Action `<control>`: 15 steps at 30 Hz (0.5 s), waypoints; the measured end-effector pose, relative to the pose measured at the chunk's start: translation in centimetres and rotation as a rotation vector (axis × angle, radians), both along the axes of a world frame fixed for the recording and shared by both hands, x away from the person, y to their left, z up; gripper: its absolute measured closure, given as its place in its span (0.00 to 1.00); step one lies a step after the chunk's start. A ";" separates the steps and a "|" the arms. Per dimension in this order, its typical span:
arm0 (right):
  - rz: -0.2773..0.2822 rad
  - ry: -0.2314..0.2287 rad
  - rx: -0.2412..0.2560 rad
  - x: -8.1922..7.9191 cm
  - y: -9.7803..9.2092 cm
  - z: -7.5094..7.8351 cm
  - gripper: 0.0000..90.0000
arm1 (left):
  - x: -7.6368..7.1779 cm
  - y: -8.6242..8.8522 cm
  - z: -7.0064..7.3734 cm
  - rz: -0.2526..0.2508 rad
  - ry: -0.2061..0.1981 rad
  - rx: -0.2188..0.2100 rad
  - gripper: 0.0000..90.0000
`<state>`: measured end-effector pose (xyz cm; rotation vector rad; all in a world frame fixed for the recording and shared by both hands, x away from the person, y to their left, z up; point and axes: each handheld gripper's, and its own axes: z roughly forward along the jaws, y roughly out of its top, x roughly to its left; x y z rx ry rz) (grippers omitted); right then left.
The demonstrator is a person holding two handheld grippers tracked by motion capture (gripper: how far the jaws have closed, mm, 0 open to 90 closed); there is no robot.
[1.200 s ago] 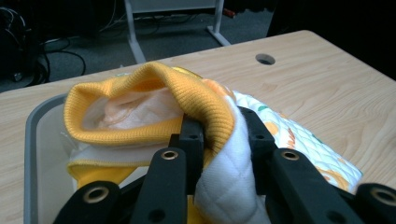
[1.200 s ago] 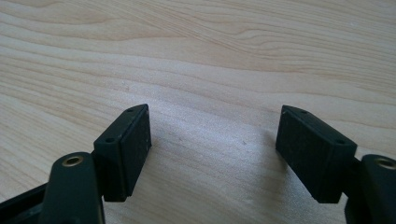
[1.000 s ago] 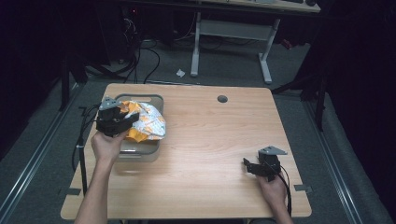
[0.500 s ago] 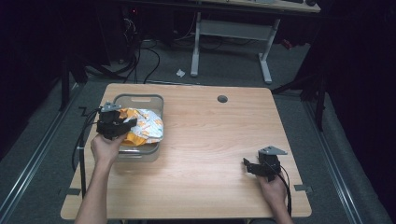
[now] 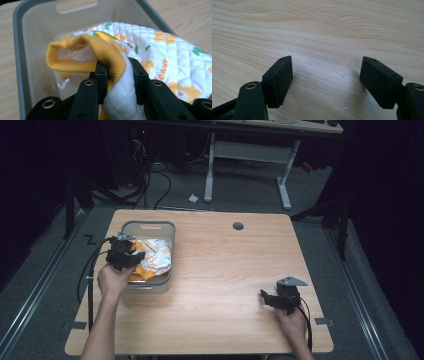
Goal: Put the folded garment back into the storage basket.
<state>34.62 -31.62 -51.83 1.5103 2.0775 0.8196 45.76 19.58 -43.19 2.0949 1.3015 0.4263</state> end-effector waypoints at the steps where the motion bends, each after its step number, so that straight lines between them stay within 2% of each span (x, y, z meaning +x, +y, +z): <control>1: 0.000 0.000 0.000 0.0 0.0 0.0 0.30 | 0.2 -0.1 -0.3 0.000 0.018 0.017 0.80; 2: 0.000 0.000 0.000 0.0 0.0 0.0 0.30 | 0.2 -0.1 -0.3 0.000 0.018 0.017 0.80; 7: 0.000 0.000 0.000 0.0 0.0 0.0 0.30 | 0.7 -0.5 -1.0 0.015 0.061 0.077 0.79; 8: 0.000 0.000 0.000 0.0 0.0 0.0 0.30 | 0.9 -0.6 -1.3 0.028 0.084 0.082 0.78; 12: 0.000 0.000 0.000 0.0 0.0 0.0 0.30 | 1.2 -0.6 -1.5 0.047 0.103 0.082 0.75; 15: 0.000 0.000 0.000 0.0 0.0 0.0 0.30 | 1.4 -0.7 -1.9 0.074 0.132 0.104 0.71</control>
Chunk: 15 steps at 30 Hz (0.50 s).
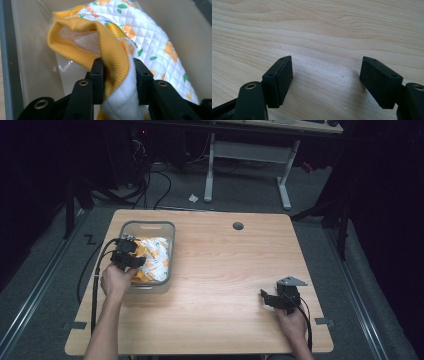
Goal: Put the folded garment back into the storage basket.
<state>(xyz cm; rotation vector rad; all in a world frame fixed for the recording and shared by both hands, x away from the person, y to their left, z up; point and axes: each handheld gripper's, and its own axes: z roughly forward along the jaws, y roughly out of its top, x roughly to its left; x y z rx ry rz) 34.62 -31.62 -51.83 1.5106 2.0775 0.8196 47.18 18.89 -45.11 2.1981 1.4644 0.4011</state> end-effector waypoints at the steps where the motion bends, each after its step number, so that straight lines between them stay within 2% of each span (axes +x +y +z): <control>1: 0.000 0.000 0.000 0.0 0.0 0.0 0.30 | 0.1 0.0 -0.1 0.003 0.008 0.011 0.64; 3: 0.000 0.000 0.000 0.0 0.0 0.0 0.30 | 0.2 0.2 -0.1 0.037 0.010 0.011 0.57; 4: 0.000 0.000 0.000 0.0 0.0 0.0 0.30 | 0.2 0.2 -0.1 0.037 0.010 0.011 0.54; 6: -0.001 -0.001 0.000 0.0 0.0 0.0 0.30 | 0.1 0.3 0.2 0.061 -0.011 -0.008 0.49; 15: 0.000 -0.002 -0.001 0.0 0.0 0.0 0.30 | -0.8 -0.2 1.2 0.056 -0.078 -0.032 0.41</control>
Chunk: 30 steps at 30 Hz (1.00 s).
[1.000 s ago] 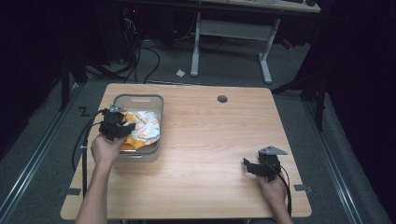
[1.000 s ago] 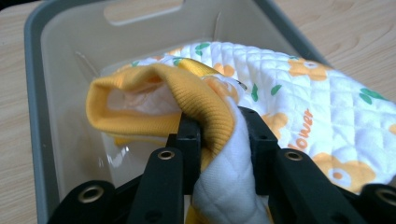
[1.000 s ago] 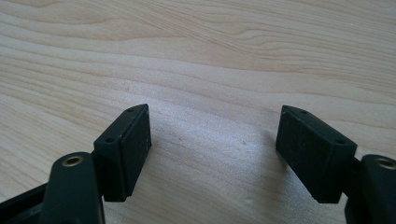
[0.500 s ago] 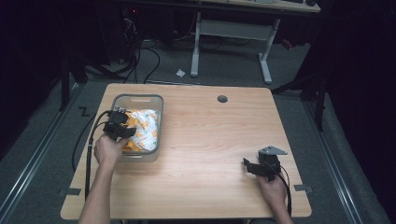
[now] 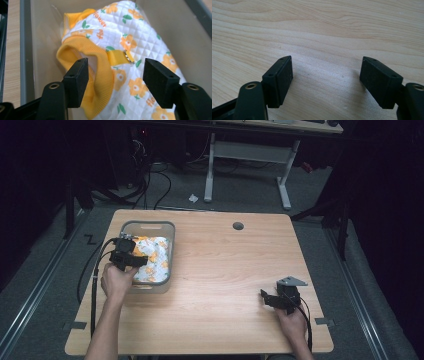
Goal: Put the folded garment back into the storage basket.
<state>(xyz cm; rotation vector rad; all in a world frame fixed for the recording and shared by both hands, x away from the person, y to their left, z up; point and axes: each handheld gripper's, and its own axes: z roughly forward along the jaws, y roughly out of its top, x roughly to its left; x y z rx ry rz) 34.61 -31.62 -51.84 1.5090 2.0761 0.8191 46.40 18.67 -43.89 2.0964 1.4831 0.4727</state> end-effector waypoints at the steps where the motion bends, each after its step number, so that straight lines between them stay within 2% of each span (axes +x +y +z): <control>1: 0.000 0.000 0.000 0.0 0.0 0.0 0.30 | -0.1 -0.1 0.1 0.001 -0.010 -0.006 0.41; 2: 0.000 0.000 0.000 0.0 0.0 0.0 0.30 | -0.3 -0.2 0.3 0.000 -0.025 -0.017 0.41; 20: 0.000 0.001 0.000 0.0 0.0 0.0 0.30 | -1.9 -1.7 1.9 -0.032 -0.093 -0.078 0.38; 25: 0.001 0.000 -0.001 0.0 0.0 0.0 0.30 | -2.2 -1.9 2.3 -0.037 -0.096 -0.109 0.38; 30: 0.001 0.000 -0.001 0.0 0.0 0.0 0.30 | -2.6 -2.1 2.6 -0.036 -0.104 -0.118 0.37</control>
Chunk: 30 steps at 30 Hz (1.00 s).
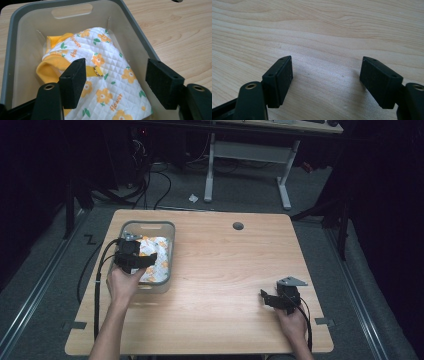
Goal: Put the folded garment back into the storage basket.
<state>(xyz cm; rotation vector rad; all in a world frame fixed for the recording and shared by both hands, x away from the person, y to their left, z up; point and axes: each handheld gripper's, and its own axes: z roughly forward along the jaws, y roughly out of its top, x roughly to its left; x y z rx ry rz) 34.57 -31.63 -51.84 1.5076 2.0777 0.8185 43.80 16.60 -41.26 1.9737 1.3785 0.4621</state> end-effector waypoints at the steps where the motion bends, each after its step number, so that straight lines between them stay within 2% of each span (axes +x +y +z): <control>1: 0.000 0.000 0.000 0.0 0.0 0.0 0.30 | 0.0 0.0 0.0 0.000 0.000 0.000 0.37; 30: 0.001 -0.001 0.000 0.0 0.0 0.0 0.30 | -1.4 -1.9 1.0 -0.078 -0.032 -0.061 0.35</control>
